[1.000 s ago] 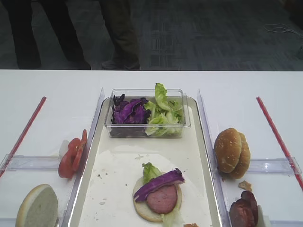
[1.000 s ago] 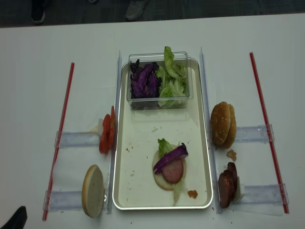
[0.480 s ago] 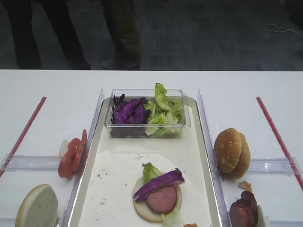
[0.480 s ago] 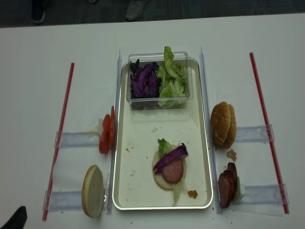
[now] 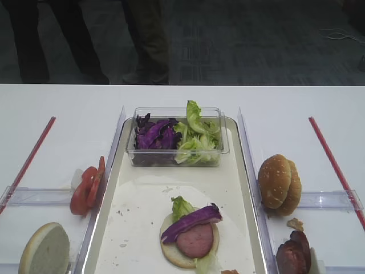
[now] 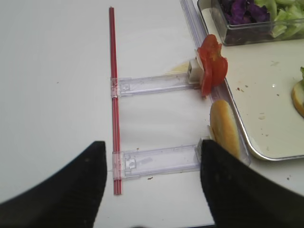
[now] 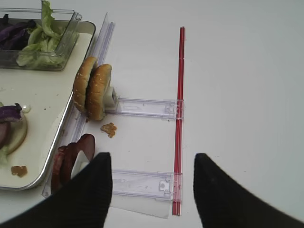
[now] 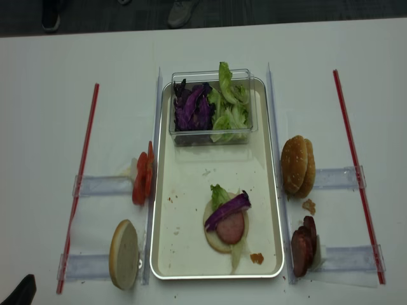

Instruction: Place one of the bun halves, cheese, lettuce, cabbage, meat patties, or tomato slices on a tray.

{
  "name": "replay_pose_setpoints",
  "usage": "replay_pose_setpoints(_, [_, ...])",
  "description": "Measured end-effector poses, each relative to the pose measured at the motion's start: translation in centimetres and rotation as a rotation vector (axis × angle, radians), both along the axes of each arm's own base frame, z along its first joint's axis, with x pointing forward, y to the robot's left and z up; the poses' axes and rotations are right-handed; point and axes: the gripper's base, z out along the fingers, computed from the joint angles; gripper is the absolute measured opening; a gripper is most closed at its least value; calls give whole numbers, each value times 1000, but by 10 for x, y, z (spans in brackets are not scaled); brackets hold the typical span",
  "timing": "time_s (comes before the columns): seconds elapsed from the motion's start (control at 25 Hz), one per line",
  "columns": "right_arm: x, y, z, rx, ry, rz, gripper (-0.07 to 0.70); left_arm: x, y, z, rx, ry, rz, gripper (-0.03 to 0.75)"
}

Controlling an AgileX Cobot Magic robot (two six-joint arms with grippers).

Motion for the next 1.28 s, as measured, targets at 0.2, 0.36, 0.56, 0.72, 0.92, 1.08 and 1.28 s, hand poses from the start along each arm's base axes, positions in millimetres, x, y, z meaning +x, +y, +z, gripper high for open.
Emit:
replay_pose_setpoints(0.2, [0,0,0,0,0,0,434,0,0,0,0,0,0,410])
replay_pose_setpoints(0.36, [0,0,0,0,0,0,434,0,0,0,0,0,0,410])
replay_pose_setpoints(0.56, [0,0,0,0,0,0,434,0,0,0,0,0,0,410])
replay_pose_setpoints(0.72, [0,0,0,0,0,0,434,0,0,0,0,0,0,410])
replay_pose_setpoints(0.92, [0,0,0,0,0,0,434,0,0,0,0,0,0,410])
replay_pose_setpoints(1.08, [0,0,0,0,0,0,434,0,0,0,0,0,0,410])
replay_pose_setpoints(1.28, [0,0,0,0,0,0,434,0,0,0,-1,0,1,410])
